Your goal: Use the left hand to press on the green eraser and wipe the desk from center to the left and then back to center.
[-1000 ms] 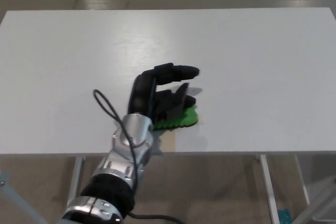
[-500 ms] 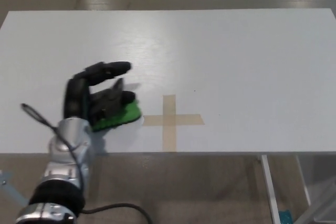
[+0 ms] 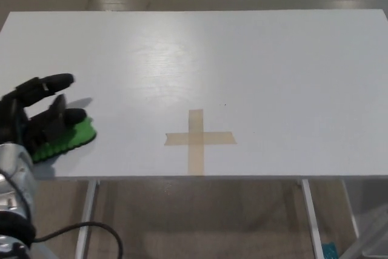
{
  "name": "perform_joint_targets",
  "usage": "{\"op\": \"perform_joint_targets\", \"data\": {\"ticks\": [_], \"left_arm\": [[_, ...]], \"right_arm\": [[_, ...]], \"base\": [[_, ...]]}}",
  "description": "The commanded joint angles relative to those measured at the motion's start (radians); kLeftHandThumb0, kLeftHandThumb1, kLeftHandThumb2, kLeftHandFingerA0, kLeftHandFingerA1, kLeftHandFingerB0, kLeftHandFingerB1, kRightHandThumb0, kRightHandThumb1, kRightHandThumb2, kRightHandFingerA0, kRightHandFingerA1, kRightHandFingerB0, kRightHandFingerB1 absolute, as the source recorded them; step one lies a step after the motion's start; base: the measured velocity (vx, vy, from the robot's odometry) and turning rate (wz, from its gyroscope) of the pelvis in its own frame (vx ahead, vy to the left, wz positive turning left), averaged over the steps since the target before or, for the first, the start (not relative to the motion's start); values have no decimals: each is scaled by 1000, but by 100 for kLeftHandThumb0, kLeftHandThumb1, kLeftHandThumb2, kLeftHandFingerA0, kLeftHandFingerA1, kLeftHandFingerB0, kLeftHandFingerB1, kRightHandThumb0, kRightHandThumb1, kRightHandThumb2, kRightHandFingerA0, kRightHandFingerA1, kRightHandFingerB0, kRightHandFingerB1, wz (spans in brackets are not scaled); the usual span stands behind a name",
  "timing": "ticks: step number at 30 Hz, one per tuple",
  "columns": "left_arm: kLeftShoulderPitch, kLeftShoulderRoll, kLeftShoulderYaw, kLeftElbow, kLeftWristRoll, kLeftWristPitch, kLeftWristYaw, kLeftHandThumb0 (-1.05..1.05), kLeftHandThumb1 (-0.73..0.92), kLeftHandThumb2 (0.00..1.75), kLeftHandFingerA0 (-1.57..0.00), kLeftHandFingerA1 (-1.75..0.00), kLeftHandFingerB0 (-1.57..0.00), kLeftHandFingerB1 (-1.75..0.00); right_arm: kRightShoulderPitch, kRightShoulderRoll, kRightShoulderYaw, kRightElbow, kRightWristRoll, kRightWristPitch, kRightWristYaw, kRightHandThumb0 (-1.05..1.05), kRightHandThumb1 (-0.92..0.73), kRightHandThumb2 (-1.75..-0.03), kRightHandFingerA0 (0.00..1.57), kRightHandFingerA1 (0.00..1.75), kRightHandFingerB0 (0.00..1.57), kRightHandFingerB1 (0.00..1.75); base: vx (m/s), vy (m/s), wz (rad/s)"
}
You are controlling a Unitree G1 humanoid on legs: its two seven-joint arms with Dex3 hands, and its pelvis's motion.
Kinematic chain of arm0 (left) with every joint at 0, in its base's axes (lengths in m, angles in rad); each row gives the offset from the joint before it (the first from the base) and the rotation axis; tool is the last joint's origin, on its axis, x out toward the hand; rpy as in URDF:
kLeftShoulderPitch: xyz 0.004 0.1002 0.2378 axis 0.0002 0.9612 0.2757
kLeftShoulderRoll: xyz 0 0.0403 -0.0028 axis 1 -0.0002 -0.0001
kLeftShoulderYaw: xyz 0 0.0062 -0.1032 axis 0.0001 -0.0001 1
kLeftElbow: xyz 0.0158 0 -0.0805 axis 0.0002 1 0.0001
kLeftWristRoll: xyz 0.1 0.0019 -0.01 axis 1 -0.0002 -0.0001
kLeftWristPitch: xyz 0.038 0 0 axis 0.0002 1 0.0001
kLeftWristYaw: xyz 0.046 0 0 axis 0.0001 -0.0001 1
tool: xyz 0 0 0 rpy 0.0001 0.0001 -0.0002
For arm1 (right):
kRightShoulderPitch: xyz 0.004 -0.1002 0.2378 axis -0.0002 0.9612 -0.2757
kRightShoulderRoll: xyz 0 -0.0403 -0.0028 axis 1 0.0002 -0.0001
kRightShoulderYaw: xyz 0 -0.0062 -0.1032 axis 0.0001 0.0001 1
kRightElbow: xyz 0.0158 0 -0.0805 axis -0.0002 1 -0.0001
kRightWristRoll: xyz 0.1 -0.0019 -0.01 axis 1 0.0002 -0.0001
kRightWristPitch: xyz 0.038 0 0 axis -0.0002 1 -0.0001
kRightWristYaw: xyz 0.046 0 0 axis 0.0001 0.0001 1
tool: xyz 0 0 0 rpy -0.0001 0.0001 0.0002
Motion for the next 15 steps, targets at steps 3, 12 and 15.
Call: {"op": "perform_joint_targets", "data": {"ticks": [3, 12, 15], "left_arm": [[40, 25, 13, 75, -7, 51, -27, -11, 80, 65, -101, -51, -95, -49], [42, -3, -17, 68, 12, 27, -30, -16, 78, 64, -103, -51, -96, -49], [42, -35, -44, 55, 22, 14, -31, -19, 78, 65, -105, -52, -96, -49]], "right_arm": [[12, 6, -4, 11, 5, -10, -14, -44, -76, -63, 66, 54, 58, 39], [22, 7, -8, 13, 16, -16, 5, -45, -76, -63, 66, 54, 58, 39], [21, 4, -9, 14, 18, -17, 13, -45, -76, -63, 66, 54, 58, 39]], "base": [[0, 0, 0], [0, 0, 0], [0, 0, 0]]}}
